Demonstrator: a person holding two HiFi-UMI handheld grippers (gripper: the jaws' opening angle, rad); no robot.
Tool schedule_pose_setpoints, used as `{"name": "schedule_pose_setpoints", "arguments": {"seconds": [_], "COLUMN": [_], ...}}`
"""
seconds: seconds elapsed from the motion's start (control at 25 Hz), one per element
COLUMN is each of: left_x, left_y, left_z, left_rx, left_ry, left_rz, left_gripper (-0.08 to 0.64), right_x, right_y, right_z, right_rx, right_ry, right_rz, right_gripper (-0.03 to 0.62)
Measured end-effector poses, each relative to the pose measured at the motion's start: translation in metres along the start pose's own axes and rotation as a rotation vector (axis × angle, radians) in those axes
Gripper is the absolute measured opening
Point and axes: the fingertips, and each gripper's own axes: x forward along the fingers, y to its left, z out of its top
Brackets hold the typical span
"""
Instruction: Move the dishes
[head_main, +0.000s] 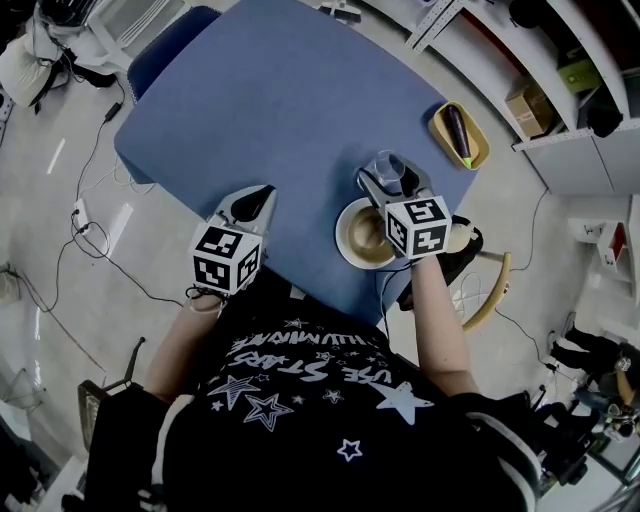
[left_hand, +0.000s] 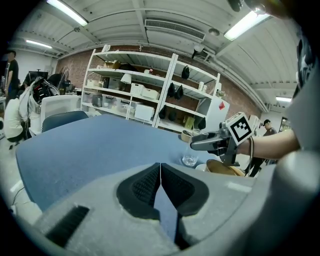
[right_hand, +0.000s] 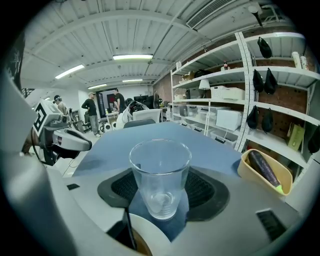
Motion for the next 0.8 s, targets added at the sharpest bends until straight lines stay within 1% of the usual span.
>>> {"name": "schedule_pose_setpoints", "arguments": {"seconds": [0.44,0.56,0.8], "left_x": [0.001,-0.002,-0.003], "left_y": [-0.02,-0.025,-0.037], "left_z": [-0.003,-0.003,0.004], "left_rx": [0.02,0.022,0.03], "left_ry": [0.006,0.002,-0.021], "left_rz": [-0.026,-0.026,-0.032], "left_gripper": [0.021,0.022,0.021], "right_x": [-0.006,-0.015,-0.05], "right_y": [0.003,0.004,0.003], "right_z": [-0.008,-0.011,-0.027], "right_rx": [-0.031,-0.014,0.039], "right_ry": [0.024,0.024,0.024], "right_rz": [-0.013,-0.018,-0.049], "right_gripper": [0.284,0.288,0.29]}}
